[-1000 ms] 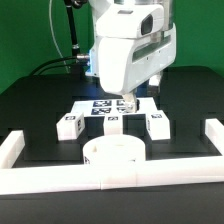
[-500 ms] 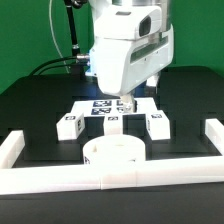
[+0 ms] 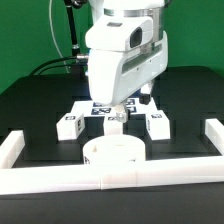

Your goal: Assemble stool

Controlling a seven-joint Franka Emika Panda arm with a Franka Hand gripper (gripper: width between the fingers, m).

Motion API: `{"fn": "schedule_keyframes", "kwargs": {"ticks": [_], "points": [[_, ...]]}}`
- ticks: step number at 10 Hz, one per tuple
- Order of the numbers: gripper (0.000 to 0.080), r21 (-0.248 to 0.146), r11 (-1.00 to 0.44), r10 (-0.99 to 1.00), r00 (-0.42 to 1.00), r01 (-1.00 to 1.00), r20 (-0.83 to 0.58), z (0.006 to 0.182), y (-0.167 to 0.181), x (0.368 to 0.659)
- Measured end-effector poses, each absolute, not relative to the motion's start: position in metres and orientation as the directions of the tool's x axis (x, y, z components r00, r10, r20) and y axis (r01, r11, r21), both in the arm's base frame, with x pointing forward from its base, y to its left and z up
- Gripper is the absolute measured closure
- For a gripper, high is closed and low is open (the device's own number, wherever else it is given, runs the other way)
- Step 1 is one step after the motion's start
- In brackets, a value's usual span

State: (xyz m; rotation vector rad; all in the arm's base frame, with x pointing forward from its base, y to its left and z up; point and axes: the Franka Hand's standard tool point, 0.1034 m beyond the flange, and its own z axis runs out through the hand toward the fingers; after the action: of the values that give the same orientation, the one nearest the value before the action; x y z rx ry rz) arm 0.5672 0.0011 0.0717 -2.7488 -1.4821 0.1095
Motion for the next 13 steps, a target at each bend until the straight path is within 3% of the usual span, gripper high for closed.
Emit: {"fn": "schedule_keyframes", "kwargs": {"ticks": [2,4,13], "points": [[0.0150,-0.049,-0.550,0.835,0.548,0.834,-0.054,0.071,0.001,0.567],[0.0150,-0.061,-0.547,0.837,0.544,0.835,-0.060,0.056,-0.006,0.568],[0.0150,-0.092,-0.555,0.832,0.550,0.827,-0.075,0.021,-0.012,0.571]]}}
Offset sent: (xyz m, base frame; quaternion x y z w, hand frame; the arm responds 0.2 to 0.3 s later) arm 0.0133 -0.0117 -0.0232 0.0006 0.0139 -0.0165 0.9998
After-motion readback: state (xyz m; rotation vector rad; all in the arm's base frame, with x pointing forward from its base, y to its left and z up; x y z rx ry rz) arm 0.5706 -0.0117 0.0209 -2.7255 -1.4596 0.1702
